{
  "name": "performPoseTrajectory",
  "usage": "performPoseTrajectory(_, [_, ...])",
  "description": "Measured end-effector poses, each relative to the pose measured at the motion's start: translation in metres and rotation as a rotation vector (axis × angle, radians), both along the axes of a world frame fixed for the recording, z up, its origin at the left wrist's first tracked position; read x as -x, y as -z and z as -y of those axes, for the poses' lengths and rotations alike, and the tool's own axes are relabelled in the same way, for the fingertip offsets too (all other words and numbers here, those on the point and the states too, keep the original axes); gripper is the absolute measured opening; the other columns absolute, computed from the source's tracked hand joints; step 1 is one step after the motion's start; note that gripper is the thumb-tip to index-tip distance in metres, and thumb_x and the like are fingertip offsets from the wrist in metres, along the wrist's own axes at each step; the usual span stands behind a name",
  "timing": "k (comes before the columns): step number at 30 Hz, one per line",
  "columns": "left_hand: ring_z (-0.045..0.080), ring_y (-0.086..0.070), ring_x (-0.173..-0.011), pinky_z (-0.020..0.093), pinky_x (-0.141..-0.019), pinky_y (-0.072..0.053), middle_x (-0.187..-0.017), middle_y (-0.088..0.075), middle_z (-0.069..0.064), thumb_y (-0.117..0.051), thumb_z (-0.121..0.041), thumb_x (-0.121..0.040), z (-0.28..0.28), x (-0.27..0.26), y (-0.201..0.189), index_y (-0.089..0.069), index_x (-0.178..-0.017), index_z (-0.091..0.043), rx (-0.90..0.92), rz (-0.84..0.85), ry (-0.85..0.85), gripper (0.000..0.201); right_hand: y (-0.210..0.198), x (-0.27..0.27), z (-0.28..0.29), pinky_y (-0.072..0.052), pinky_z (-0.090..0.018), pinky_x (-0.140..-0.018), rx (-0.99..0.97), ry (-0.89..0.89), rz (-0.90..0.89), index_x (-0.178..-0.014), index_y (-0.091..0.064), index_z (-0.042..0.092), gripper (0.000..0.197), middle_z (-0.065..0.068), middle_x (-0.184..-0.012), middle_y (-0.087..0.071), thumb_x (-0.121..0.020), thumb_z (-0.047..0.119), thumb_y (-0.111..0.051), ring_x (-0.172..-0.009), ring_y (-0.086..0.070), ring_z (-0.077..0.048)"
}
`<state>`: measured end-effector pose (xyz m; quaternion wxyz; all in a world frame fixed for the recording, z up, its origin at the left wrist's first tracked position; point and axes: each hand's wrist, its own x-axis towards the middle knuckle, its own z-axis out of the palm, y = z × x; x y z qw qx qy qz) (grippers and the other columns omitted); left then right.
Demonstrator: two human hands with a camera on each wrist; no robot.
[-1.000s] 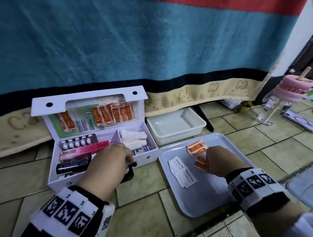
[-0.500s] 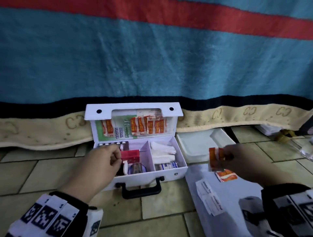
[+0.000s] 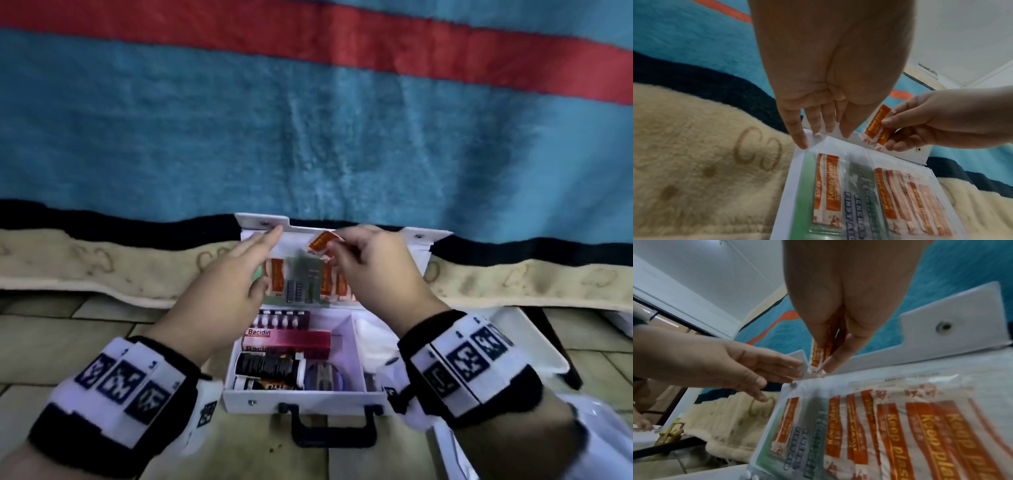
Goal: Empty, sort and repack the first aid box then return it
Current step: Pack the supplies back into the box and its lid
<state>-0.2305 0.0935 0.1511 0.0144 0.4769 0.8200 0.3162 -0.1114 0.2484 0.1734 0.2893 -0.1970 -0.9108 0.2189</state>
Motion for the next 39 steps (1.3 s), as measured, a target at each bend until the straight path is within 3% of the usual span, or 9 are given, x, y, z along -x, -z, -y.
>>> performPoseTrajectory(3, [0.008,-0.020,-0.143,0.047,-0.116,-0.022,-0.155,-0.026,-0.008,-0.048,-0.011,-0.094,-0.002,0.007,0.003,-0.019,-0.147,-0.041,-0.021,-0.009,-0.008,0.067,0.003,0.016,-0.004,-0.045,-0.025,-0.079,-0.082,-0.012,0.064,-0.101,-0.072,0.020,0.019,-0.004,-0.097,-0.070,-0.091,0.020,-0.056,-0.089,-0.063,-0.019])
performPoseTrajectory(7, [0.004,-0.020,-0.143,0.047,-0.116,-0.023,-0.154,-0.027,-0.012,-0.049,-0.014,-0.094,-0.003,0.015,0.004,-0.022,-0.145,-0.044,-0.030,-0.008,-0.006,0.065,0.008,0.026,-0.009,-0.048,-0.031,-0.087,-0.140,-0.054,0.154,-0.095,-0.074,0.020,0.017,-0.001,-0.099,-0.071,-0.087,0.018,-0.060,-0.094,-0.064,-0.019])
performPoseTrajectory(12, [0.001,-0.023,-0.141,0.041,-0.116,-0.024,-0.151,-0.031,-0.014,-0.051,-0.013,-0.093,-0.004,0.016,0.003,-0.027,-0.144,-0.044,-0.064,-0.016,-0.003,0.064,0.002,0.034,-0.009,-0.052,-0.035,-0.077,-0.183,-0.017,0.321,-0.093,-0.070,0.026,0.015,-0.002,-0.092,-0.072,-0.085,0.023,-0.058,-0.089,-0.065,-0.025])
performPoseTrajectory(15, [-0.001,-0.025,-0.139,0.034,-0.117,-0.024,-0.150,-0.031,-0.016,-0.052,-0.013,-0.093,-0.004,0.015,0.003,-0.028,-0.143,-0.043,-0.070,-0.031,-0.006,0.063,-0.005,0.035,-0.006,-0.052,-0.034,-0.076,-0.150,0.005,0.281,-0.096,-0.068,0.026,0.015,-0.003,-0.089,-0.072,-0.087,0.034,-0.058,-0.086,-0.065,-0.025])
performPoseTrajectory(20, [-0.012,-0.016,-0.131,0.022,-0.115,-0.018,-0.150,-0.030,-0.017,-0.051,-0.014,-0.093,-0.004,0.015,0.004,-0.026,-0.144,-0.043,-0.052,-0.048,-0.001,0.064,0.003,0.040,-0.005,-0.053,-0.035,-0.077,-0.074,0.004,0.236,-0.093,-0.071,0.024,0.017,-0.004,-0.086,-0.073,-0.089,0.031,-0.057,-0.083,-0.065,-0.026])
performPoseTrajectory(24, [-0.009,-0.016,-0.136,0.030,-0.118,-0.018,-0.147,-0.026,-0.023,-0.051,-0.015,-0.094,-0.003,0.016,0.004,-0.025,-0.144,-0.043,-0.026,-0.049,-0.006,0.064,0.006,0.039,-0.005,-0.053,-0.033,-0.075,-0.054,0.011,0.277,-0.098,-0.071,0.025,0.018,-0.004,-0.086,-0.073,-0.090,0.031,-0.056,-0.082,-0.066,-0.025])
performPoseTrajectory(30, [-0.015,-0.010,-0.131,0.023,-0.116,-0.015,-0.134,-0.012,-0.032,-0.052,-0.015,-0.093,-0.004,0.015,0.005,-0.027,-0.144,-0.042,-0.021,-0.069,-0.004,0.063,0.005,0.037,-0.006,-0.053,-0.032,-0.071,0.022,-0.009,0.107,-0.097,-0.069,0.022,0.013,-0.002,-0.079,-0.072,-0.090,0.024,-0.059,-0.072,-0.064,-0.019])
performPoseTrajectory(35, [-0.016,-0.010,-0.130,0.019,-0.114,-0.014,-0.135,-0.014,-0.032,-0.052,-0.015,-0.093,-0.004,0.015,0.004,-0.027,-0.144,-0.042,-0.020,-0.076,0.002,0.062,0.004,0.035,-0.006,-0.052,-0.033,-0.071,-0.018,-0.064,0.261,-0.086,-0.064,0.023,0.015,0.003,-0.080,-0.070,-0.079,0.035,-0.069,-0.076,-0.064,-0.018])
performPoseTrajectory(39, [-0.015,-0.011,-0.130,0.022,-0.116,-0.015,-0.135,-0.014,-0.032,-0.052,-0.016,-0.093,-0.004,0.015,0.005,-0.027,-0.144,-0.043,-0.022,-0.065,-0.004,0.063,0.006,0.037,-0.002,-0.049,-0.032,-0.077,-0.139,-0.053,0.337,-0.090,-0.063,0.020,0.011,0.000,-0.090,-0.070,-0.080,0.021,-0.065,-0.089,-0.063,-0.022])
